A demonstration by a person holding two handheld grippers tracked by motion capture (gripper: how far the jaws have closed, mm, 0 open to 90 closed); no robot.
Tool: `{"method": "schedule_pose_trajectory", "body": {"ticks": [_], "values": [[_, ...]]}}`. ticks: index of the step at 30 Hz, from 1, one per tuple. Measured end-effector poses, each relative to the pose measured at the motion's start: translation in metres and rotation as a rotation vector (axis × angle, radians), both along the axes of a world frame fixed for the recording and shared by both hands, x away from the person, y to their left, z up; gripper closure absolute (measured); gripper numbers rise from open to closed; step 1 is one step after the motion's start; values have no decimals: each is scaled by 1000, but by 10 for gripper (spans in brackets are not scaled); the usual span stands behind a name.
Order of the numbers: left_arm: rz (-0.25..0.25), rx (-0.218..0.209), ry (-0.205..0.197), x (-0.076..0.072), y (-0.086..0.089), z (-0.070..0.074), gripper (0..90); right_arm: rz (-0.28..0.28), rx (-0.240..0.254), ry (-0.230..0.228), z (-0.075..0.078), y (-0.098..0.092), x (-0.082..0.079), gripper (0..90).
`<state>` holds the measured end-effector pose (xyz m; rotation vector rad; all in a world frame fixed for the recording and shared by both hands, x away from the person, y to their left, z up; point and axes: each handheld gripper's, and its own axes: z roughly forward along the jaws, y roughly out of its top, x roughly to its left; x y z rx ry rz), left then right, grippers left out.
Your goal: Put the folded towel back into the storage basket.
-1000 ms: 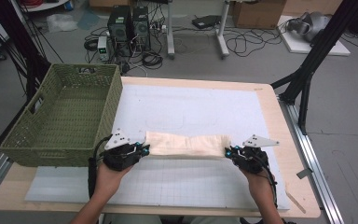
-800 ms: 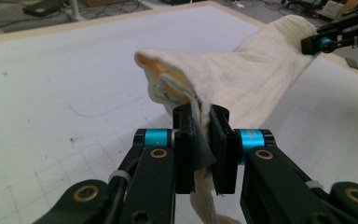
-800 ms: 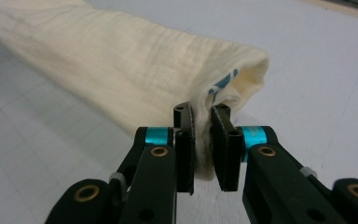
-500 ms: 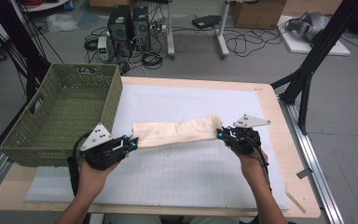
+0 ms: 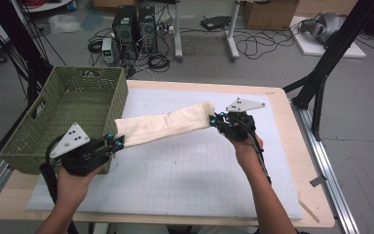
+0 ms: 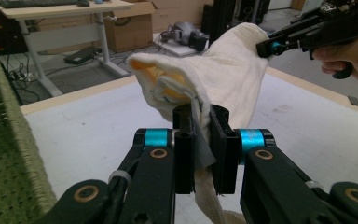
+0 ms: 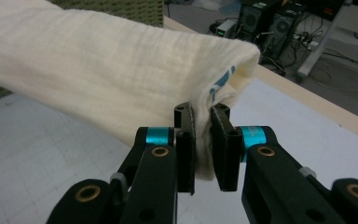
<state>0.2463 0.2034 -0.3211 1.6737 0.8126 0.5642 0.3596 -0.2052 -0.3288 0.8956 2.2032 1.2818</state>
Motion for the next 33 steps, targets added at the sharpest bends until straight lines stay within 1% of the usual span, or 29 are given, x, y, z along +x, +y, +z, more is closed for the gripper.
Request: {"method": "schedule_pose_trajectory", "body": {"ticks": [3, 4, 7, 11, 18, 24, 27, 30, 32, 33], "values": [[15, -9, -9, -3, 9, 4, 813, 20, 23, -15, 5, 9, 8, 814], [20, -9, -13, -4, 12, 5, 813, 24, 28, -27, 7, 13, 10, 814], [38, -16, -21, -6, 21, 8, 813, 34, 35, -50, 13, 25, 15, 816], [64, -26, -30, -9, 33, 11, 813, 55, 37, -59, 21, 42, 24, 816], [105, -32, -45, -16, 54, 16, 813, 92, 27, -77, 35, 77, 42, 817], [144, -36, -51, -20, 74, 19, 813, 127, 16, -89, 41, 103, 50, 817], [163, -40, -54, -22, 82, 19, 813, 141, 12, -87, 44, 115, 54, 817], [186, -39, -52, -23, 91, 19, 813, 153, 10, -92, 47, 129, 60, 817], [201, -39, -50, -22, 98, 19, 814, 158, -1, -86, 49, 138, 65, 817], [209, -39, -50, -22, 100, 19, 813, 165, -2, -96, 50, 143, 67, 817]]}}
